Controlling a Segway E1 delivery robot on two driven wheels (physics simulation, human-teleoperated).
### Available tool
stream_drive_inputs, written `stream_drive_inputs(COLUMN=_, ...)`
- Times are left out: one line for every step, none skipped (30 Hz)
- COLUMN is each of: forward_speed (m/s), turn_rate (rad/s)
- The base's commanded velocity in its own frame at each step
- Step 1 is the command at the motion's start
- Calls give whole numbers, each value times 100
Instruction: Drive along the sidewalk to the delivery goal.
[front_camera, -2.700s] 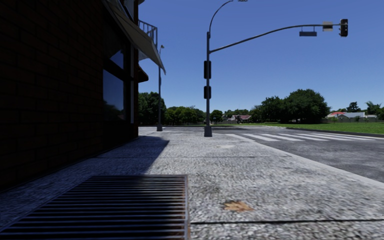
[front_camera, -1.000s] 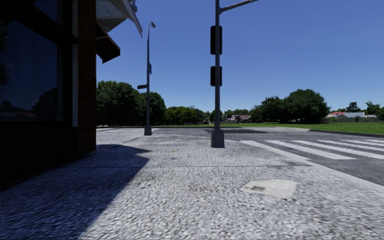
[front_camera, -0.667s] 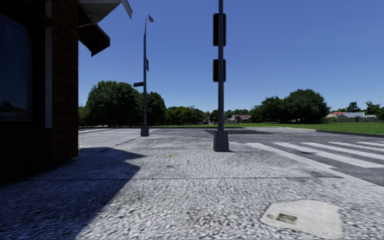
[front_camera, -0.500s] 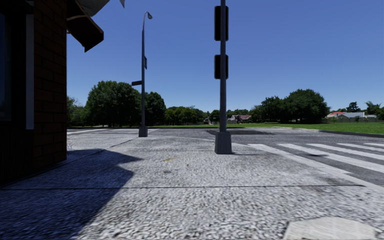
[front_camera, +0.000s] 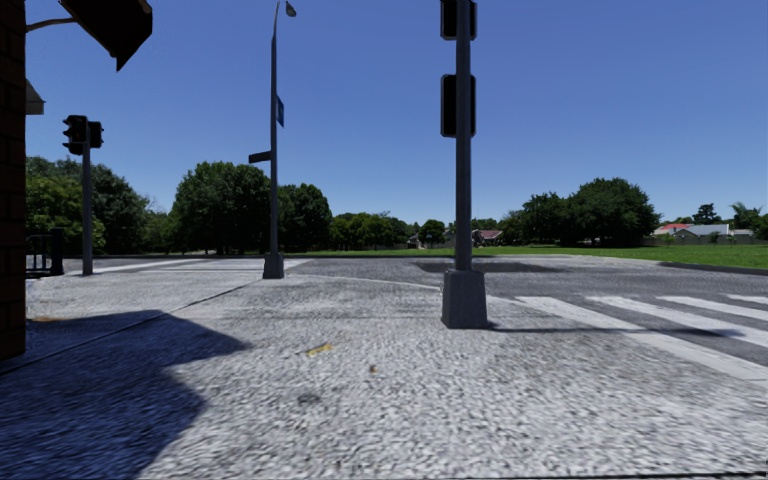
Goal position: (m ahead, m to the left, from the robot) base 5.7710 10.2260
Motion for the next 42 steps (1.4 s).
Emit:
stream_drive_inputs(forward_speed=185, turn_rate=0)
stream_drive_inputs(forward_speed=181, turn_rate=0)
stream_drive_inputs(forward_speed=173, turn_rate=0)
stream_drive_inputs(forward_speed=172, turn_rate=10)
stream_drive_inputs(forward_speed=172, turn_rate=10)
stream_drive_inputs(forward_speed=172, turn_rate=29)
stream_drive_inputs(forward_speed=172, turn_rate=49)
stream_drive_inputs(forward_speed=172, turn_rate=69)
stream_drive_inputs(forward_speed=172, turn_rate=83)
stream_drive_inputs(forward_speed=172, turn_rate=100)
stream_drive_inputs(forward_speed=172, turn_rate=110)
stream_drive_inputs(forward_speed=172, turn_rate=110)
stream_drive_inputs(forward_speed=172, turn_rate=114)
stream_drive_inputs(forward_speed=172, turn_rate=115)
stream_drive_inputs(forward_speed=172, turn_rate=115)
stream_drive_inputs(forward_speed=172, turn_rate=115)
stream_drive_inputs(forward_speed=172, turn_rate=115)
stream_drive_inputs(forward_speed=172, turn_rate=115)
stream_drive_inputs(forward_speed=172, turn_rate=115)
stream_drive_inputs(forward_speed=172, turn_rate=115)
stream_drive_inputs(forward_speed=172, turn_rate=115)
stream_drive_inputs(forward_speed=172, turn_rate=110)
stream_drive_inputs(forward_speed=172, turn_rate=101)
stream_drive_inputs(forward_speed=172, turn_rate=93)
stream_drive_inputs(forward_speed=172, turn_rate=81)
stream_drive_inputs(forward_speed=172, turn_rate=69)
stream_drive_inputs(forward_speed=172, turn_rate=48)
stream_drive_inputs(forward_speed=172, turn_rate=48)
stream_drive_inputs(forward_speed=172, turn_rate=20)
stream_drive_inputs(forward_speed=172, turn_rate=6)
stream_drive_inputs(forward_speed=172, turn_rate=1)
stream_drive_inputs(forward_speed=172, turn_rate=0)
stream_drive_inputs(forward_speed=172, turn_rate=0)
stream_drive_inputs(forward_speed=172, turn_rate=0)
stream_drive_inputs(forward_speed=172, turn_rate=0)
stream_drive_inputs(forward_speed=172, turn_rate=0)
stream_drive_inputs(forward_speed=172, turn_rate=0)
stream_drive_inputs(forward_speed=172, turn_rate=0)
stream_drive_inputs(forward_speed=172, turn_rate=-24)
stream_drive_inputs(forward_speed=172, turn_rate=-42)
stream_drive_inputs(forward_speed=172, turn_rate=-42)
stream_drive_inputs(forward_speed=172, turn_rate=-67)
